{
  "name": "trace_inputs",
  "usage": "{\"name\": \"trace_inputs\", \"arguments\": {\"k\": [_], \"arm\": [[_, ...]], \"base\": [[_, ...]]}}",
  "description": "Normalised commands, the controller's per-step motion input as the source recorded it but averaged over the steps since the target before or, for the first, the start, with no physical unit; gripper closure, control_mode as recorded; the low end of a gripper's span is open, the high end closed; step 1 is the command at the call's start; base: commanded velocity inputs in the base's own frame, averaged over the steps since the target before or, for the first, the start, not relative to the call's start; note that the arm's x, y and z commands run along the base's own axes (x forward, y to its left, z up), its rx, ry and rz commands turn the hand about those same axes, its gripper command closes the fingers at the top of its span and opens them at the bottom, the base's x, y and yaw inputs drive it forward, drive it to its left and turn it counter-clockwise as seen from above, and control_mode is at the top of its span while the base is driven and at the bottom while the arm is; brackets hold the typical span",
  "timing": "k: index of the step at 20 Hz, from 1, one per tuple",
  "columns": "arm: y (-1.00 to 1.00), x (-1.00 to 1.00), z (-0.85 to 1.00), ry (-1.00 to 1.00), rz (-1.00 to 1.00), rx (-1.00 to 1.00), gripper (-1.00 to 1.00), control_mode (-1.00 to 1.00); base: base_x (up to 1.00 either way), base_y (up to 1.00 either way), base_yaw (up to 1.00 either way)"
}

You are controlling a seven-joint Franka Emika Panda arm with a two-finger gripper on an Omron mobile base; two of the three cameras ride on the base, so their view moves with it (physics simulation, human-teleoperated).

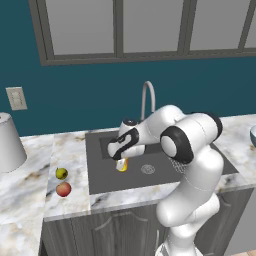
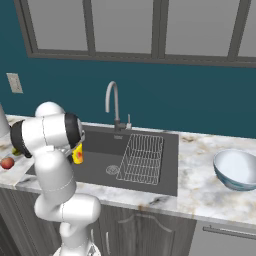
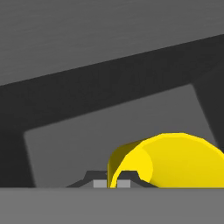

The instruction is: Remove the pear and peach from the sink. Then move the bowl and cup from the counter to the sink for washing.

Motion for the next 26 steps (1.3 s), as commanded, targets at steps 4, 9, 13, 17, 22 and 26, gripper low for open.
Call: {"name": "trace_inputs", "arguments": {"k": [4,9,13,17,22,26], "arm": [[0.03,0.09,-0.09,-0.01,0.02,0.00,1.00,-1.00],[0.02,0.08,-0.09,-0.01,0.02,0.00,1.00,-1.00],[0.01,0.09,-0.10,-0.01,0.02,0.00,1.00,-1.00],[0.02,0.09,-0.11,0.00,0.02,0.00,1.00,-1.00],[0.02,0.09,-0.10,-0.02,0.02,0.00,1.00,-1.00],[0.04,0.11,-0.09,-0.03,0.02,0.00,1.00,-1.00]], "base": [[0.00,0.00,0.00],[0.00,0.00,0.00],[0.00,0.00,0.00],[0.00,0.00,0.00],[0.00,0.00,0.00],[0.00,0.00,0.00]]}}
